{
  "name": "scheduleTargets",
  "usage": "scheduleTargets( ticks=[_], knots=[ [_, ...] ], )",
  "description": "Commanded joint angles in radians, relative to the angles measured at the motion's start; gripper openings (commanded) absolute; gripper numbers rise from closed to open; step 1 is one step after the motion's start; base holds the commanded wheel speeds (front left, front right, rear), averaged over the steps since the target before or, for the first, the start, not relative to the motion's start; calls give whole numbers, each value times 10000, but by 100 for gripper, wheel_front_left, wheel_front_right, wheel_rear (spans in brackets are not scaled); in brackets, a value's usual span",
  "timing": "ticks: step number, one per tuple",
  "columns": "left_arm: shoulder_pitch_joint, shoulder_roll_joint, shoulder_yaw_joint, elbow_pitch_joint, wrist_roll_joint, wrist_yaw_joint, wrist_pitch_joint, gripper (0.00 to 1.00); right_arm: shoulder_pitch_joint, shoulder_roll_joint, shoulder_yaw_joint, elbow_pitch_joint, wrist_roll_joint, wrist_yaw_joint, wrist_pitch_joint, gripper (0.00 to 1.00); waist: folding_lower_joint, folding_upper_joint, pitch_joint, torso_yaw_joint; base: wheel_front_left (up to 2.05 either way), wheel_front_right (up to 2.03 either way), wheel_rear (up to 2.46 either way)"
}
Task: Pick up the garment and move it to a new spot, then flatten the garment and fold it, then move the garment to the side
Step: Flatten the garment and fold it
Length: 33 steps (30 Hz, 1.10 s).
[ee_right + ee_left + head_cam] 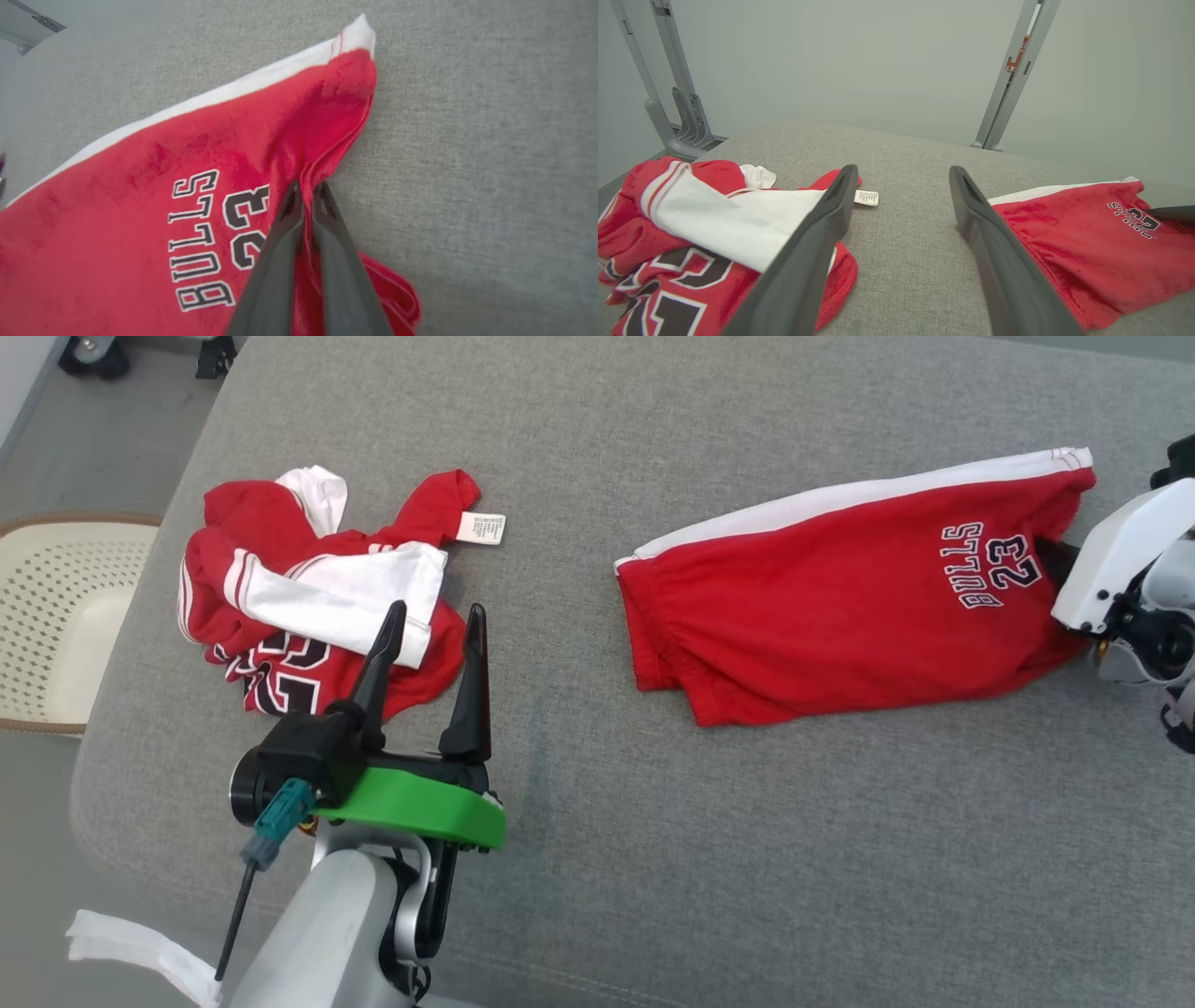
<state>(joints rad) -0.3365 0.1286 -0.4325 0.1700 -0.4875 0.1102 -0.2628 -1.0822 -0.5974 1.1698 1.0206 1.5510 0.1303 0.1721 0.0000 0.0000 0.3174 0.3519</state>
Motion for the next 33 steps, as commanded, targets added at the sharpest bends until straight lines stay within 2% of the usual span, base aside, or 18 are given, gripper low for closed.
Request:
scheduleTargets(
  ticks=[1,12,17,24,29,33],
  knots=[
    [175,0,96,52,122,-49,-27,100,279,26,-96,-83,157,6,-199,0,0,0,-374,-321,0,0,0],
    [567,57,541,325,401,-430,-15,100,1577,-28,-1038,-927,868,4,-1955,0,0,0,-1215,-1606,0,0,0],
    [757,56,711,344,762,-719,-17,100,2121,-342,-1371,-1352,956,4,-2633,0,0,0,-1383,-2075,0,0,0],
    [1115,-157,1144,502,1085,-994,-16,100,2833,-778,-1687,-1554,1027,4,-3229,0,0,0,-1612,-2439,0,0,0],
    [1265,-327,1330,662,1271,-1209,-16,100,2934,-831,-1772,-1502,996,4,-3194,0,0,0,-1738,-2514,0,0,0],
    [1260,-417,1418,825,1336,-1375,-16,100,2422,-716,-1636,-1554,526,6,-3364,0,0,0,-1797,-2505,0,0,0]
  ],
)
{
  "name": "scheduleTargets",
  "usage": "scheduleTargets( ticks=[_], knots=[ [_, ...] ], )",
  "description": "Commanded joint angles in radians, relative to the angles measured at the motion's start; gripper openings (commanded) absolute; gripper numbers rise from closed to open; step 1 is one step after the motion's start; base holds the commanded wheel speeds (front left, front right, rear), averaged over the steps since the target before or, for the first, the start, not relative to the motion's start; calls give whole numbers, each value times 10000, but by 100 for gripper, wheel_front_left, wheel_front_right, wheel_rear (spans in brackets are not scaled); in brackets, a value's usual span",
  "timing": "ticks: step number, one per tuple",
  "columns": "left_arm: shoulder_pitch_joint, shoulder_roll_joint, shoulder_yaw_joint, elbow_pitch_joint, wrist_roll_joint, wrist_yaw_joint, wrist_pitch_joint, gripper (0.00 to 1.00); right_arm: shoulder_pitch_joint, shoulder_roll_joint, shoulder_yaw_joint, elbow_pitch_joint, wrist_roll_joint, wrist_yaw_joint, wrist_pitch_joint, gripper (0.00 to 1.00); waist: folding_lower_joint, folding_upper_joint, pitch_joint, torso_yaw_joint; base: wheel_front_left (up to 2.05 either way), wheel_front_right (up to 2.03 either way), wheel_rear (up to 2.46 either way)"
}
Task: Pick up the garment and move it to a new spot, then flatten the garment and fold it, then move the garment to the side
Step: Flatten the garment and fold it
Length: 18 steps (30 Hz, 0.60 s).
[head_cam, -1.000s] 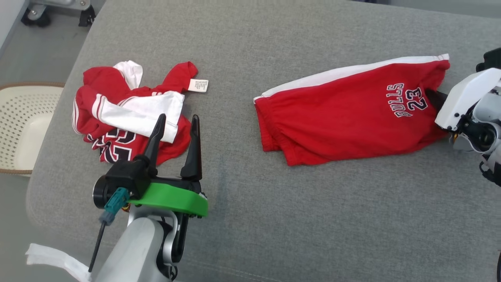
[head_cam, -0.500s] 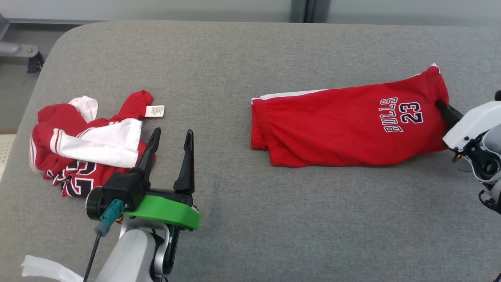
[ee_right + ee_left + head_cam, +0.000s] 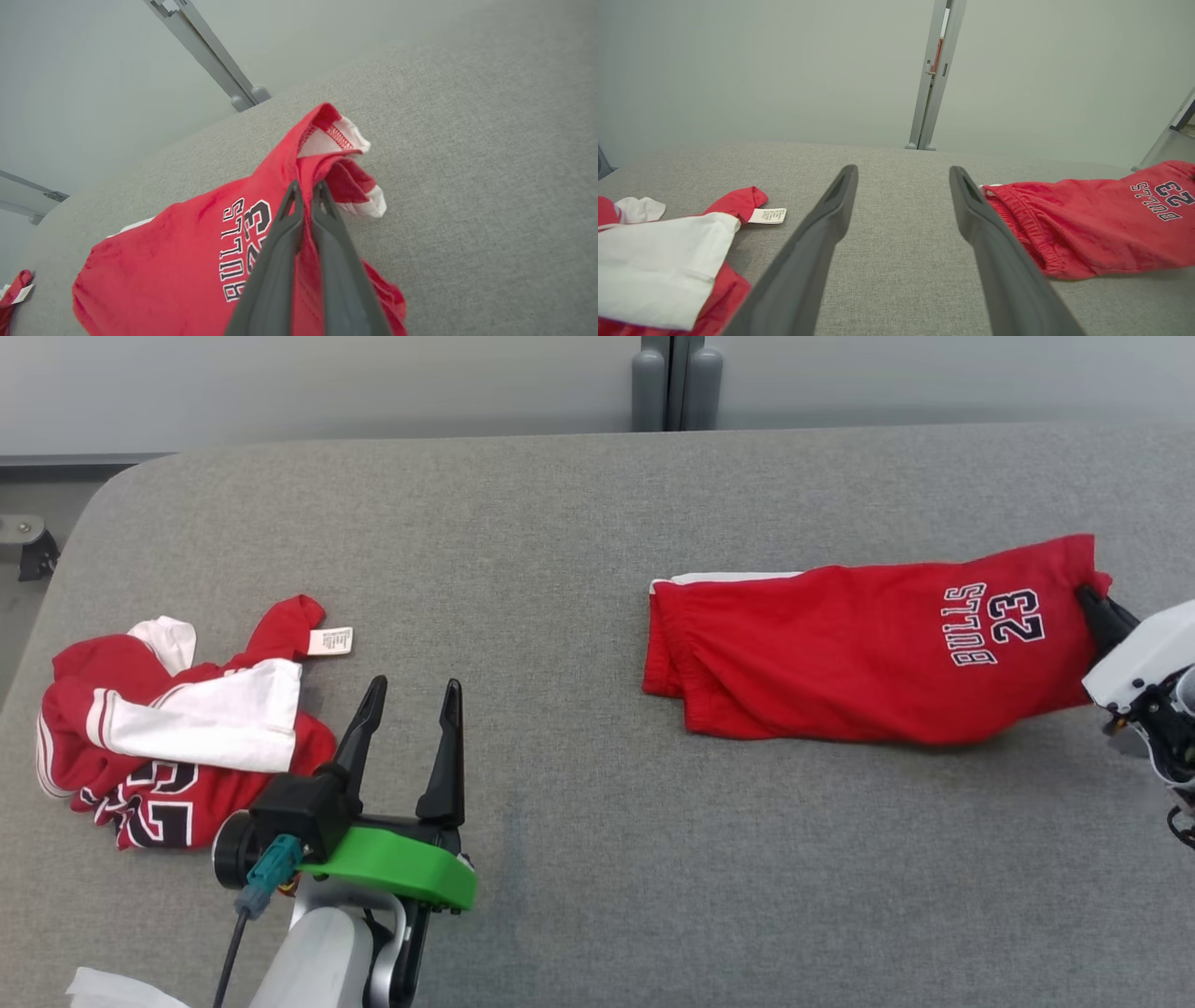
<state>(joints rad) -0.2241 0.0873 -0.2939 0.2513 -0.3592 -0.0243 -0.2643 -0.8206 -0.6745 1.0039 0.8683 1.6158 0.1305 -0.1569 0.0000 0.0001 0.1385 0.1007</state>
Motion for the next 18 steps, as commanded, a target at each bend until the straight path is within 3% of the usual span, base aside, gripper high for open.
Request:
scheduleTargets(
  ticks=[1,10,18],
  knots=[
    [134,-23,47,50,72,-64,0,100,-305,127,90,-73,-254,4,-125,0,0,-1,-15,20,0,0,0],
    [102,-236,170,303,120,-238,0,100,-1320,1187,843,-325,-1278,4,171,0,0,-1,83,441,0,0,0],
    [-47,-334,181,451,7,-311,-2,100,-1750,2403,1441,698,-1664,2,836,0,0,-1,216,1104,0,0,0]
  ],
)
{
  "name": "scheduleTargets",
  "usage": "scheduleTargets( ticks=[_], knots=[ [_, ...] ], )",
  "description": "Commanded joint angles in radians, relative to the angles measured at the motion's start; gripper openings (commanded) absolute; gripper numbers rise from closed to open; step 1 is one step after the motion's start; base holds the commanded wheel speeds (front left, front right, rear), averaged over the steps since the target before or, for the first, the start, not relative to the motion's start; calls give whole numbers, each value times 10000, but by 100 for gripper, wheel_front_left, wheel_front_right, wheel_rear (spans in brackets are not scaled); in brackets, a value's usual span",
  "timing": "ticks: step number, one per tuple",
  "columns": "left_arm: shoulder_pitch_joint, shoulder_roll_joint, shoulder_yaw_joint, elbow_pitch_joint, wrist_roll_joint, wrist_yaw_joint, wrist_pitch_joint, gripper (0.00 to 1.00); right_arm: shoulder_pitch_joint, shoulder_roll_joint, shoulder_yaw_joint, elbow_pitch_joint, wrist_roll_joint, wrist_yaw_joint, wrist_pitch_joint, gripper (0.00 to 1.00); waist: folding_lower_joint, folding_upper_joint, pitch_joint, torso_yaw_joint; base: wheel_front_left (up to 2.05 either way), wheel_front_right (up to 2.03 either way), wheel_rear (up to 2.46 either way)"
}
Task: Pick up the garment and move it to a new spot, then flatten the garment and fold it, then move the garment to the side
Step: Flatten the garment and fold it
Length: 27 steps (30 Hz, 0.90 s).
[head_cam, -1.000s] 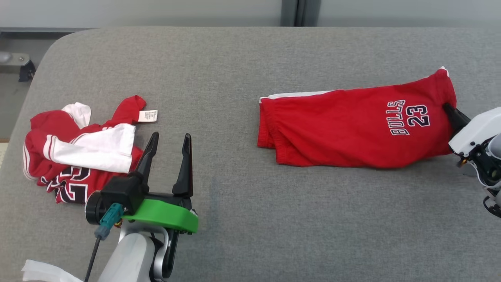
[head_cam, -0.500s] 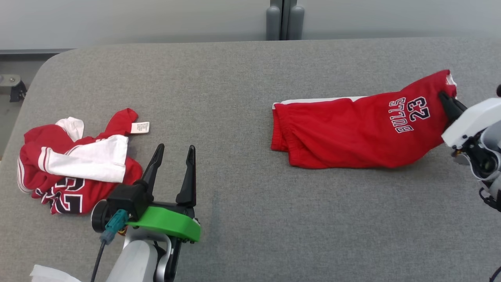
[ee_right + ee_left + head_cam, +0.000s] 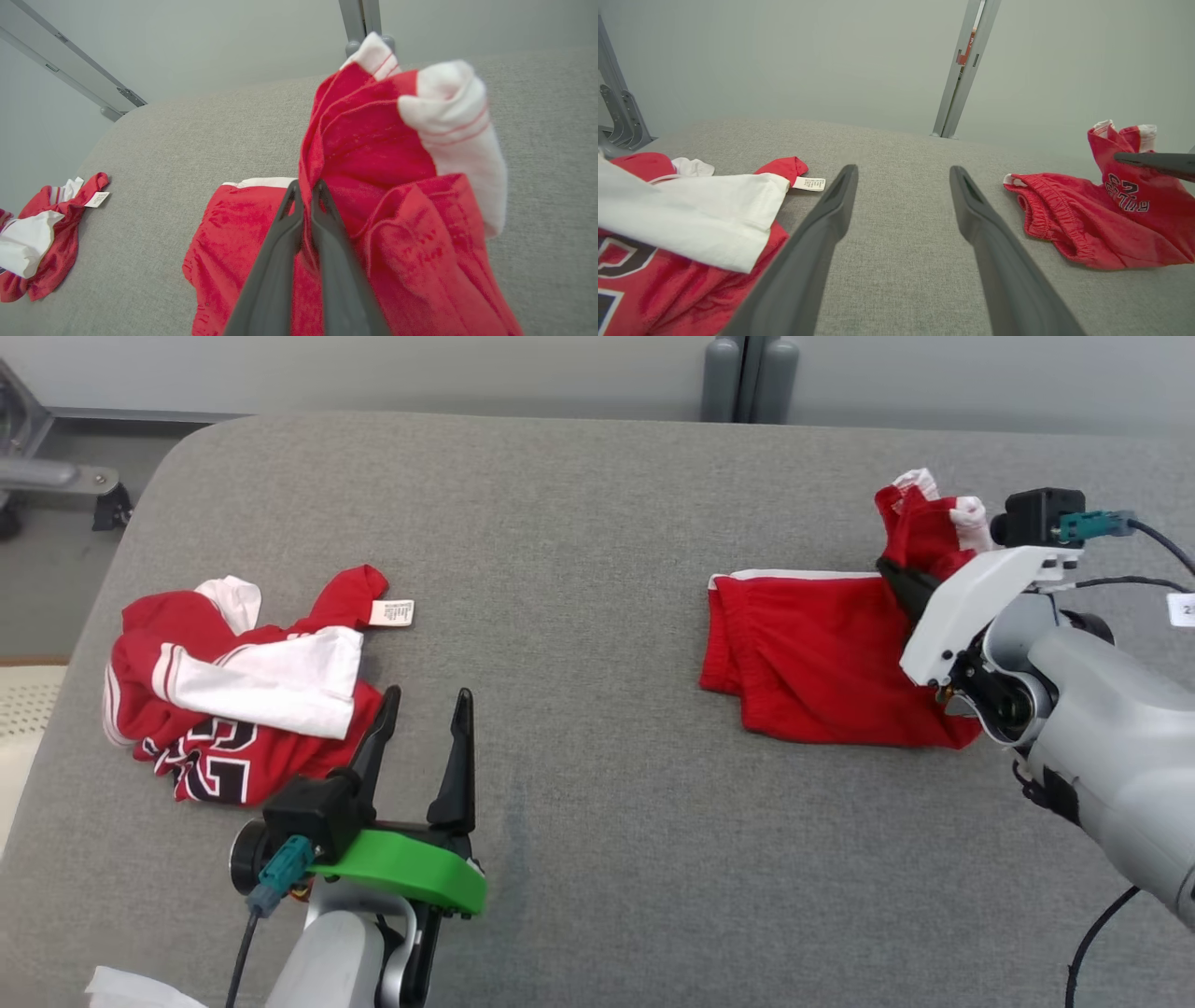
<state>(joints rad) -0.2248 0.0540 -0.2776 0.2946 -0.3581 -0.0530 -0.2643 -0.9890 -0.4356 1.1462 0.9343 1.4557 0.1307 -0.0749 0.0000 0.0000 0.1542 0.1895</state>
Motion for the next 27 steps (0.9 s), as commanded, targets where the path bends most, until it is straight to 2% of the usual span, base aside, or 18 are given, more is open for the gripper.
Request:
scheduleTargets(
  ticks=[1,7,18,19,20,24,27],
  knots=[
    [-44,-7,7,31,-31,-29,0,100,-106,161,104,218,-123,0,103,0,0,0,64,313,0,0,0],
    [59,-31,63,46,-149,20,0,100,-226,745,420,643,-354,2,212,0,0,0,131,647,0,0,0],
    [-94,-29,-106,6,-407,172,0,100,78,1427,714,964,-479,2,108,2,0,0,145,760,0,0,0],
    [-103,-30,-101,10,-399,176,0,100,106,1485,731,943,-467,2,106,38,0,0,135,753,0,0,0],
    [-106,-30,-96,14,-394,184,0,100,133,1546,745,870,-464,2,84,100,0,0,124,742,0,0,0],
    [-52,-29,-28,32,-331,175,0,100,289,1596,687,382,-280,0,-155,100,0,0,35,660,0,0,0],
    [70,-26,56,59,-289,166,-2,100,413,1377,572,-295,-218,0,-720,100,0,0,-99,560,0,0,0]
  ],
)
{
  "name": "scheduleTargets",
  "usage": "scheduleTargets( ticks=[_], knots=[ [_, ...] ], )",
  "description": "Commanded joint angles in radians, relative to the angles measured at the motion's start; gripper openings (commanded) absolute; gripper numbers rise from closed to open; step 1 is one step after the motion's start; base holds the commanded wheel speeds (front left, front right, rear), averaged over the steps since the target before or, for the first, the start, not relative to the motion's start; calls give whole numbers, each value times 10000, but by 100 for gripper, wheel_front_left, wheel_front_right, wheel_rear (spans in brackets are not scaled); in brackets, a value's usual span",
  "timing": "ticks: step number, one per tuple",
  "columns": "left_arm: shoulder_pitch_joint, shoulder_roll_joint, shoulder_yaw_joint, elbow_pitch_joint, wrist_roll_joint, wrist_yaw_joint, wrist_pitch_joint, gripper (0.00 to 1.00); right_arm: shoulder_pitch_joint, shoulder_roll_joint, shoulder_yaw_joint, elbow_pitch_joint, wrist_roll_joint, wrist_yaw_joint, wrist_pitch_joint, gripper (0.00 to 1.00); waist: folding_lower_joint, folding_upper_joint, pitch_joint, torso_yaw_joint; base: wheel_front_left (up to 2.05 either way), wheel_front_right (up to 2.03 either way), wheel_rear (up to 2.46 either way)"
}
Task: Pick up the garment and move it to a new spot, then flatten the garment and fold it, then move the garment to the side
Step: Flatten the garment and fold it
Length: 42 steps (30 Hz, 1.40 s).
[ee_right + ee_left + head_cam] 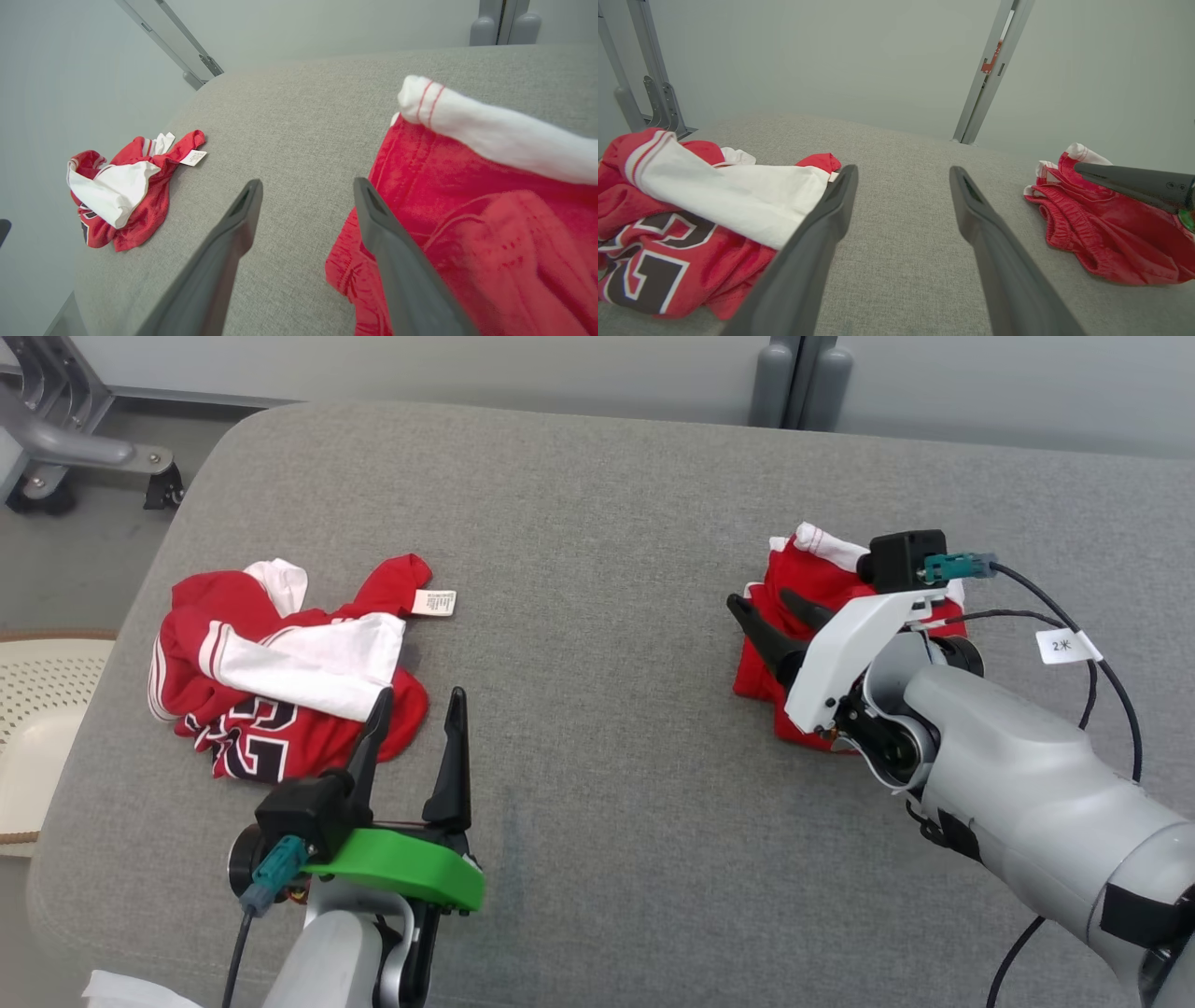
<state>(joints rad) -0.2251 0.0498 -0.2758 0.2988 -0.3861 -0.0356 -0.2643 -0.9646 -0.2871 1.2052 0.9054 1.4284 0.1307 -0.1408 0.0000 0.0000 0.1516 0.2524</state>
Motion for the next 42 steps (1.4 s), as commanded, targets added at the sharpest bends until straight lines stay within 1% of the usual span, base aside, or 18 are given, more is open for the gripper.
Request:
scheduleTargets(
  ticks=[1,5,10,13,15,18,19,20,21,22,24,28,31,37,39,42],
  knots=[
    [126,14,67,28,6,-4,0,100,232,-207,-37,-284,42,0,-285,100,0,0,-127,-114,0,0,0],
    [256,17,167,43,73,-40,0,100,330,-772,-264,-1231,43,0,-884,100,0,0,-304,-289,0,0,0],
    [308,15,283,41,163,-78,0,100,420,-1638,-945,-1854,-121,0,-1206,100,0,0,-429,-494,0,0,0],
    [331,15,316,25,186,-100,0,100,536,-2161,-1655,-1889,-291,0,-1245,100,0,0,-458,-583,0,0,0],
    [328,15,311,20,186,-126,0,100,759,-2380,-2079,-1740,-379,0,-1243,100,0,0,-458,-619,0,0,0],
    [330,17,279,21,160,-144,0,100,1045,-2430,-2566,-1610,176,2,-1215,100,0,0,-438,-634,0,0,0],
    [337,17,245,35,160,-157,0,100,1085,-2525,-2670,-1525,354,2,-1055,100,0,0,-412,-633,0,0,0],
    [343,17,231,53,185,-166,0,100,1115,-2594,-2691,-1458,472,2,-881,84,0,0,-389,-626,0,0,0],
    [344,17,240,79,223,-173,0,100,1145,-2599,-2706,-1422,652,2,-630,38,0,0,-351,-613,0,0,0],
    [331,18,269,91,256,-178,0,100,1152,-2571,-2741,-1390,821,2,-428,0,0,0,-319,-601,0,0,0],
    [286,18,324,111,298,-189,0,100,1128,-2551,-2698,-1150,1020,0,123,0,0,0,-256,-556,0,0,0],
    [193,18,283,103,245,-228,0,100,944,-2255,-2905,-425,1682,2,1117,0,0,0,-135,-409,0,0,0],
    [215,18,186,170,146,-213,0,100,790,-1911,-3032,189,2178,2,1970,0,0,0,-87,-285,0,0,0],
    [180,18,117,302,70,-191,0,100,449,-1217,-2885,1436,2509,2,3287,0,0,0,-74,-21,0,0,0],
    [185,18,144,318,76,-184,0,100,458,-1023,-2948,1564,2670,2,3583,0,0,0,-95,43,0,0,0],
    [222,18,207,344,127,-195,0,100,667,-802,-3030,1236,2833,2,3967,0,0,0,-126,93,0,0,0]
  ],
)
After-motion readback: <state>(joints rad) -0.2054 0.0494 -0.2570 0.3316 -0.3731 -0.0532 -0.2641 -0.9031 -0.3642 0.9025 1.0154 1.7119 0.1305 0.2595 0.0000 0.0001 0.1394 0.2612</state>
